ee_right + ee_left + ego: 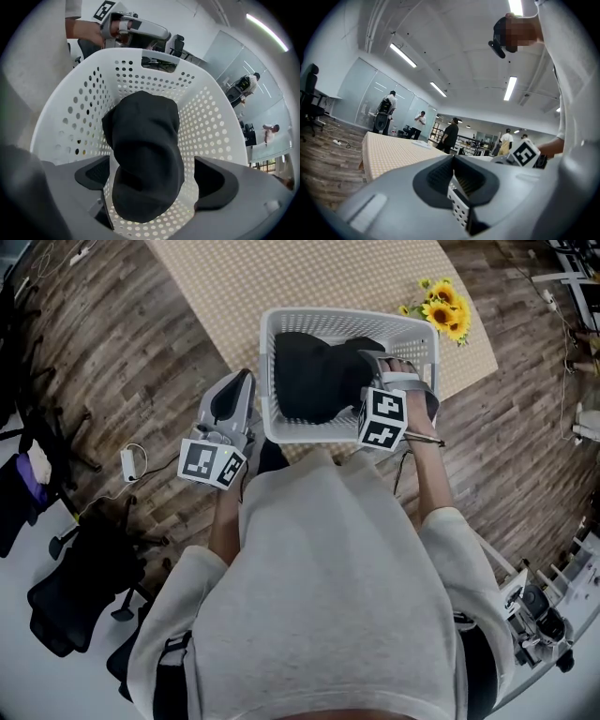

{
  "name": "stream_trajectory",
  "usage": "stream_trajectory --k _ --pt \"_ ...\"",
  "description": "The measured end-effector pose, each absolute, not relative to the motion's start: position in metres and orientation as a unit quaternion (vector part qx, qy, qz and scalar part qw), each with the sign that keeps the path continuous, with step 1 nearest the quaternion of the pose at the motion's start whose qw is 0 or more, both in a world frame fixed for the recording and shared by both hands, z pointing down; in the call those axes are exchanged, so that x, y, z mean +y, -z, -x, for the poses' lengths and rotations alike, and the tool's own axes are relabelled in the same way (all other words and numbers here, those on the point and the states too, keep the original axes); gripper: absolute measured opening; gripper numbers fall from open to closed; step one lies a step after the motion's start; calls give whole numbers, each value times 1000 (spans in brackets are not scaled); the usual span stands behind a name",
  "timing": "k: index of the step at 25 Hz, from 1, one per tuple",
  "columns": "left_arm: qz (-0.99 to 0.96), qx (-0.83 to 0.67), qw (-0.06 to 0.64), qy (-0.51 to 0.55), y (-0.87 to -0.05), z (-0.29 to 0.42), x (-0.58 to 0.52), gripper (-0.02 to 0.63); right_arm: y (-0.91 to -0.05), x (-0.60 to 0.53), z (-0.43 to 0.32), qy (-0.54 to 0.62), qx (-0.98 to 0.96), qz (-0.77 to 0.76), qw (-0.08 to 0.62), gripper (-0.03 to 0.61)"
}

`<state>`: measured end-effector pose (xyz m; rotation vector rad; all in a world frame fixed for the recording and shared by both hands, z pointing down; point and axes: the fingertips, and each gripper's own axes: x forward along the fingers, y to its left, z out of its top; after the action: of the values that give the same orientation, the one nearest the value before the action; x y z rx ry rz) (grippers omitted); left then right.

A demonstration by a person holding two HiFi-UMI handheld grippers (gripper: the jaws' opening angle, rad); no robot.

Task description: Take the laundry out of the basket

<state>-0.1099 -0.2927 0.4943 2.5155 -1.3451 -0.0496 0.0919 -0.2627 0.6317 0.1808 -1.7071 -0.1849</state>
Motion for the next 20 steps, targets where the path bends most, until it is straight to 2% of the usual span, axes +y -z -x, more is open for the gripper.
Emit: stream_trajectory --k 5,10,16,20 --pt "-867 -476 145 18 -495 115 -290 8 -667 -270 -82 88 -744 -36 661 595" --pt "-859 -490 148 16 -497 127 -288 8 -728 -281 -85 111 -706 -7 700 597" --pt "-859 -490 149 16 -498 129 -287 8 -776 -276 -87 22 -690 44 722 597" --pt "-861 -485 154 18 -501 125 -286 8 -776 -278 -84 18 -693 47 719 598"
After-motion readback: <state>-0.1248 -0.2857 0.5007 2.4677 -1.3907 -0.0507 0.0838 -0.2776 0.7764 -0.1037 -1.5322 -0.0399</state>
